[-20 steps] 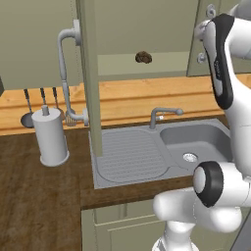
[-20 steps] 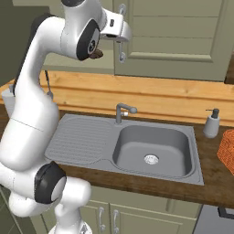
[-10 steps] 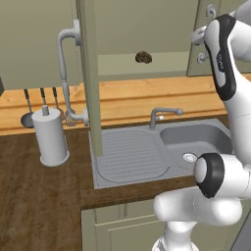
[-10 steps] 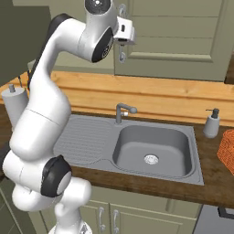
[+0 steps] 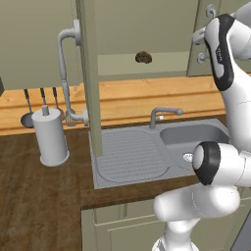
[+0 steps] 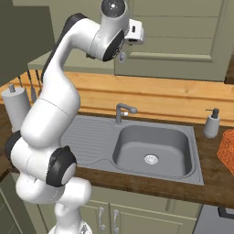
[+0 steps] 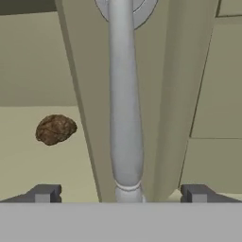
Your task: Open the cabinet, pick up the bread from the cabinet and place it in the basket. Then move the basket to the dining counter.
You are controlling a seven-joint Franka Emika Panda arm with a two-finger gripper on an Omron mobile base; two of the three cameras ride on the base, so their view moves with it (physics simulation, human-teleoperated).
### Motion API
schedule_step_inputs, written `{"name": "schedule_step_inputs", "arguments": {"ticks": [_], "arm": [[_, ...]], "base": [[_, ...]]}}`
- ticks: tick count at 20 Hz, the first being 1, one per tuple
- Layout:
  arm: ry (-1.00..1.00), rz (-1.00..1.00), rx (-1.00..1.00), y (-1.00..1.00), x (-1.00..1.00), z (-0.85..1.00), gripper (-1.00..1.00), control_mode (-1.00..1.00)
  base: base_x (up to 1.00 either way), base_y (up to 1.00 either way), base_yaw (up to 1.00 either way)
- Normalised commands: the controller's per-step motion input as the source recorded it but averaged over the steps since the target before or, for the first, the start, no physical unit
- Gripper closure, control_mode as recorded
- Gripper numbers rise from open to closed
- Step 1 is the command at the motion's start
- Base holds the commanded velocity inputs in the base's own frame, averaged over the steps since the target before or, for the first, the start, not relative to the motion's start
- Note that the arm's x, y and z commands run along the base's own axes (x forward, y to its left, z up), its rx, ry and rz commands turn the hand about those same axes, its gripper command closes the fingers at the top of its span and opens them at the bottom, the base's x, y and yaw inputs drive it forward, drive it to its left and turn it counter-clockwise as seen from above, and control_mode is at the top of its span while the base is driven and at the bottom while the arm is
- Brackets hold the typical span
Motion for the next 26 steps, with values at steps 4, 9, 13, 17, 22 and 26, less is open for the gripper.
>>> {"name": "schedule_step_inputs", "arguments": {"ticks": [4, 9, 13, 17, 22, 26], "arm": [[0.00, 0.00, 0.00, -0.13, 0.52, -0.04, -1.00, -1.00], [0.00, 0.01, 0.00, 0.00, 0.23, -0.02, -1.00, -1.00], [-0.02, 0.00, 0.00, 0.00, 0.00, -0.21, -1.00, -1.00], [-0.06, 0.00, 0.00, 0.01, 0.17, -0.21, 1.00, -1.00], [-0.01, 0.00, 0.00, -0.14, 0.11, -0.01, 1.00, -1.00], [0.00, 0.00, 0.00, -0.52, -0.48, 0.02, 1.00, -1.00]], "base": [[0.00, 0.00, 0.00], [0.00, 0.00, 0.00], [0.00, 0.00, 0.00], [0.00, 0.00, 0.00], [0.00, 0.00, 0.00], [0.00, 0.00, 0.00]]}}
